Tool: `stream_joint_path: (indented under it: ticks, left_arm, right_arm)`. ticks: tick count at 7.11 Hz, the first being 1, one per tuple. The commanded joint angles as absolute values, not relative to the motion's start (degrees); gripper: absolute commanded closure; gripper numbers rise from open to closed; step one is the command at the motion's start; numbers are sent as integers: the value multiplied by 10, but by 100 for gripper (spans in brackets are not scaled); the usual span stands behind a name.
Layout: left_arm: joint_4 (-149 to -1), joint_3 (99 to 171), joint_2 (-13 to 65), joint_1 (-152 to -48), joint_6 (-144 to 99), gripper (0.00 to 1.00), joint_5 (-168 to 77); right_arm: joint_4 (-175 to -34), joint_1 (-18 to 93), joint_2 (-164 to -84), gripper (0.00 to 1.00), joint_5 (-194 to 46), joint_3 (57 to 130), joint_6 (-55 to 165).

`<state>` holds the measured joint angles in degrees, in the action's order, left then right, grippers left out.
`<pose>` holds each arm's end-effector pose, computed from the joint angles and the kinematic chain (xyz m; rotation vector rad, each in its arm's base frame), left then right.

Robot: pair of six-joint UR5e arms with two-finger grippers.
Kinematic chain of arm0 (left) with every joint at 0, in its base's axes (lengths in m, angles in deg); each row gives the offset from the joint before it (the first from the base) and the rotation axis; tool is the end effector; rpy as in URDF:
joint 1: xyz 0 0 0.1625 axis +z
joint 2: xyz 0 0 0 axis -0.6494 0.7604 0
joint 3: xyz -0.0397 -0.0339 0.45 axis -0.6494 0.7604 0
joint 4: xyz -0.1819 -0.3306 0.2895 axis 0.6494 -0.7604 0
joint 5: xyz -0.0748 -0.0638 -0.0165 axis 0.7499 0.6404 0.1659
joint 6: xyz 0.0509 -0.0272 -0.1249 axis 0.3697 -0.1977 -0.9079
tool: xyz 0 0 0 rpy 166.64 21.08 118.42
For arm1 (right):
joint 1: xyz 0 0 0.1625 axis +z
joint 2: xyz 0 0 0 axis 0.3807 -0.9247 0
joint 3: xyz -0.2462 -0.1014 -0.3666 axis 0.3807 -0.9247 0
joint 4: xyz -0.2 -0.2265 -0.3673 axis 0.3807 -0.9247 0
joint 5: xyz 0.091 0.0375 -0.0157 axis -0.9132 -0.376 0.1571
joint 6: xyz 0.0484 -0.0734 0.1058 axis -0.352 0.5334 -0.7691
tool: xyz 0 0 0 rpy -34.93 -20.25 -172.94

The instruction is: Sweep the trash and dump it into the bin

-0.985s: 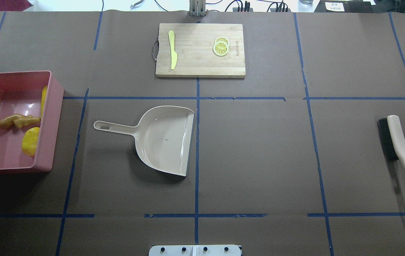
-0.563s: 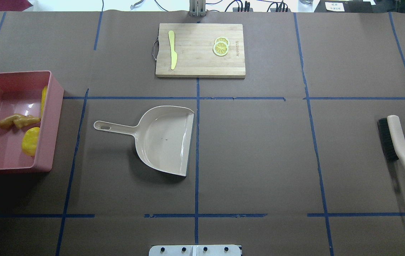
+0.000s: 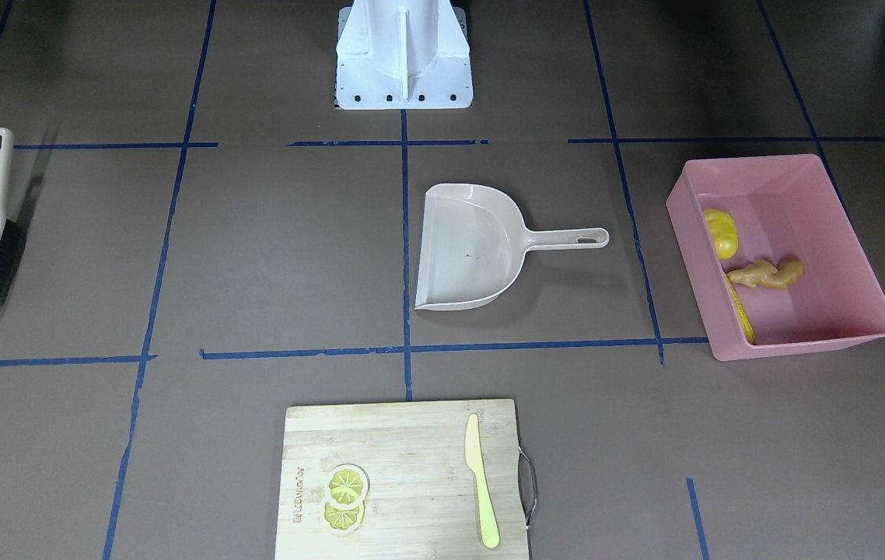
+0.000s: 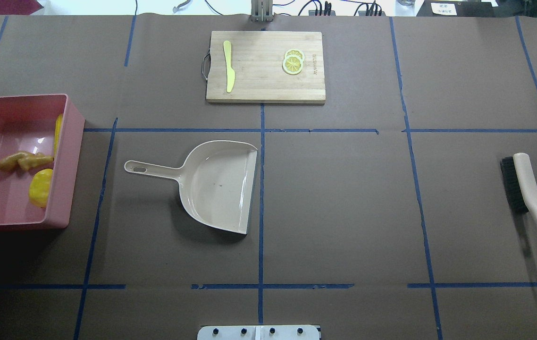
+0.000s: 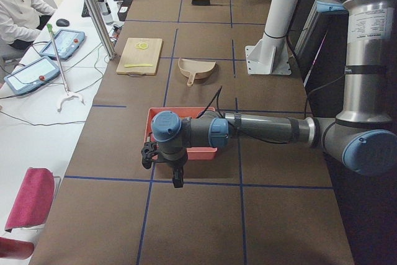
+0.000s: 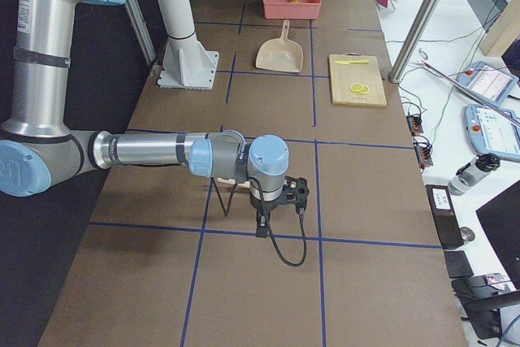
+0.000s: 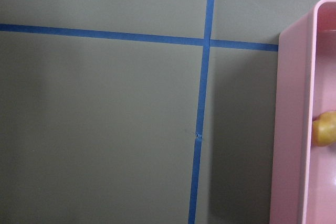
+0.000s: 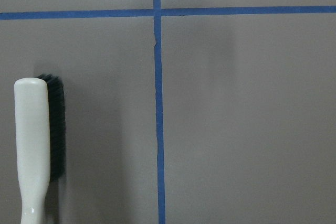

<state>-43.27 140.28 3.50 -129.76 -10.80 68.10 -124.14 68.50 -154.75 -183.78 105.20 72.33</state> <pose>-0.0289 -0.5270 0.6912 -0.0682 0.7855 -0.0573 0.0473 -0.4650 0.6816 -0.0338 -0.7444 0.0175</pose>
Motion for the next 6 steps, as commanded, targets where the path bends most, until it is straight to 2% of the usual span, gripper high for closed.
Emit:
stream_joint_path:
  ticks: [1, 6]
  left_arm:
    - [-433, 1402, 35, -1296, -108, 0, 682]
    - [-434, 1403, 35, -1294, -108, 0, 680]
  right_arm:
    - [-1242, 685, -1548, 0, -1840, 1051, 724]
    - [-1241, 685, -1547, 0, -1840, 1050, 724]
